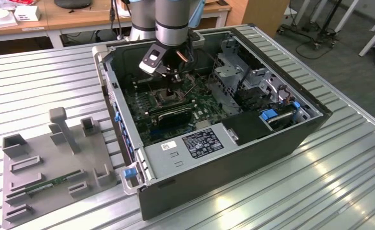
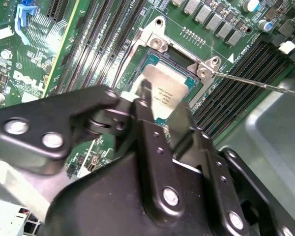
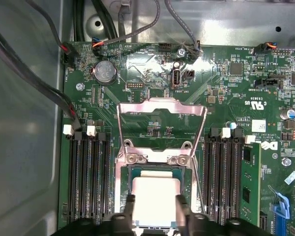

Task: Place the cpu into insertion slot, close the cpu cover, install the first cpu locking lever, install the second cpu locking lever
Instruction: 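Place the cpu into insertion slot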

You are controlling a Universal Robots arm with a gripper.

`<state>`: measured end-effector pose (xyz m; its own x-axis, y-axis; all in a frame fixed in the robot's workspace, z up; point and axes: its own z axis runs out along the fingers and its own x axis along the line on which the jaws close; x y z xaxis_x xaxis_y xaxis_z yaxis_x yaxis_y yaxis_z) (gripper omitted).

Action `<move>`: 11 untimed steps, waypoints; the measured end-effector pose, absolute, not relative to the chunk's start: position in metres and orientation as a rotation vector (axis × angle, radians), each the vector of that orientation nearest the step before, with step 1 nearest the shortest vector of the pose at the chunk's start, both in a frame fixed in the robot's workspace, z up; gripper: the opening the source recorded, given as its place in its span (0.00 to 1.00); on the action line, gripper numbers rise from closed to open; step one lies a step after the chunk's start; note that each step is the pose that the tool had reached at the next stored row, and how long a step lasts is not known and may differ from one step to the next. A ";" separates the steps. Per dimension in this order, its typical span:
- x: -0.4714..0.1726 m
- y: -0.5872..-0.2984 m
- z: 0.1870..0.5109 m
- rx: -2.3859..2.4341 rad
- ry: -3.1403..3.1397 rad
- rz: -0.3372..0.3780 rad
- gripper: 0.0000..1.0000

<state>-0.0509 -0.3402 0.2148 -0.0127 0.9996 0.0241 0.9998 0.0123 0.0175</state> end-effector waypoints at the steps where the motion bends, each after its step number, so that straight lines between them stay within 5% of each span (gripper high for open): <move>1: -0.051 -0.340 0.215 -2.204 -2.232 -0.046 0.42; 4: -0.051 -0.340 0.215 -2.204 -2.232 -0.046 0.24; 11: -0.050 -0.340 0.215 -2.204 -2.232 -0.046 0.11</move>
